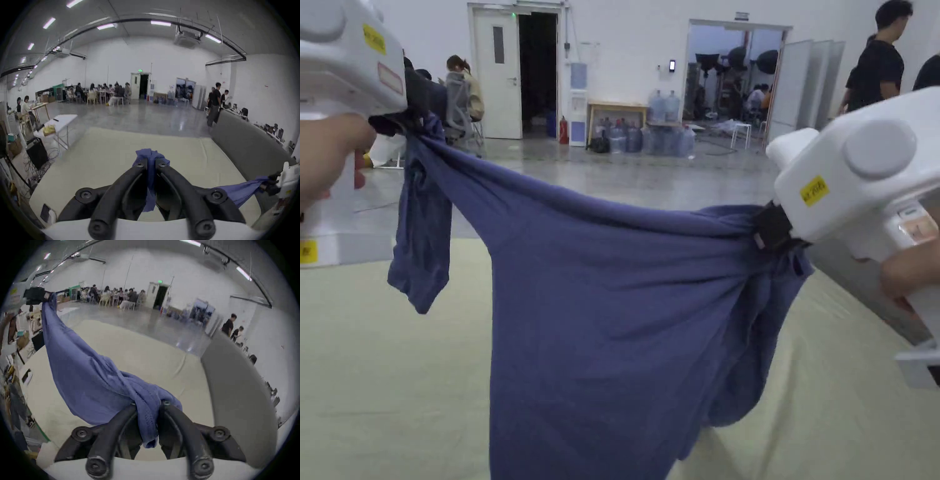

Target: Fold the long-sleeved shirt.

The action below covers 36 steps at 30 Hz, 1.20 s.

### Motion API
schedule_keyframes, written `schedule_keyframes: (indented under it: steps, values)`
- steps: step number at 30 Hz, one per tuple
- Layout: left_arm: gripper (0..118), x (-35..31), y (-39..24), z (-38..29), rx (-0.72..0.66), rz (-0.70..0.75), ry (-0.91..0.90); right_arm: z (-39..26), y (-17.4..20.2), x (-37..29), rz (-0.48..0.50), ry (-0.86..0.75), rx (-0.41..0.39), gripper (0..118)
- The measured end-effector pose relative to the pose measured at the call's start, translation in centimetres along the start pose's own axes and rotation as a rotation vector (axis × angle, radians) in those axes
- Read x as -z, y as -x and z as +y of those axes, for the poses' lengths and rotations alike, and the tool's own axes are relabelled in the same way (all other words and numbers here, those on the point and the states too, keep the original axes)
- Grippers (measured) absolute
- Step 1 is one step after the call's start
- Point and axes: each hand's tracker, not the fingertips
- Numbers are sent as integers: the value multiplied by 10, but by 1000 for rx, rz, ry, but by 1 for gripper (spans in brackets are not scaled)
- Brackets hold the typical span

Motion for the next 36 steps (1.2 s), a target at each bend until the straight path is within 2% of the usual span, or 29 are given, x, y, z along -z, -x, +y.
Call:
schedule_keyframes:
  steps: [3, 6, 9, 11, 14, 16, 18, 24, 27, 29, 33, 36]
  values:
    - [0, 14, 1, 43, -24, 24, -56, 64, -11, 0, -61, -33, -9, 11]
    - [0, 15, -7, 65, 25, 62, -140, 112, -18, 4, -116, -77, -33, 11]
    - [0, 23, -2, 81, -113, 82, -136, 145, -23, 8, -199, -111, -53, 11]
    - [0, 30, 7, 78, -218, 47, -95, 155, -28, 9, -209, -124, -39, 11]
    - [0, 34, 2, 51, -207, 29, -97, 148, -27, 24, -193, -106, -21, 11]
    - [0, 46, 0, 24, -149, 33, -31, 126, -16, 43, -201, -62, -32, 11]
    - [0, 56, 4, -10, -119, 19, 19, 95, -2, 63, -172, -10, -104, 11]
    - [0, 92, 28, -146, -77, 5, 271, -71, 57, 125, -68, 189, -183, 11]
    - [0, 98, 43, -216, 15, 6, 399, -152, 92, 143, 19, 255, -237, 11]
    - [0, 91, 54, -260, 93, 1, 464, -199, 114, 143, 72, 320, -223, 11]
    - [0, 65, 91, -326, -29, -10, 575, -263, 144, 127, 159, 394, -178, 11]
    - [0, 33, 109, -361, -29, 11, 622, -292, 162, 104, 184, 400, -174, 11]
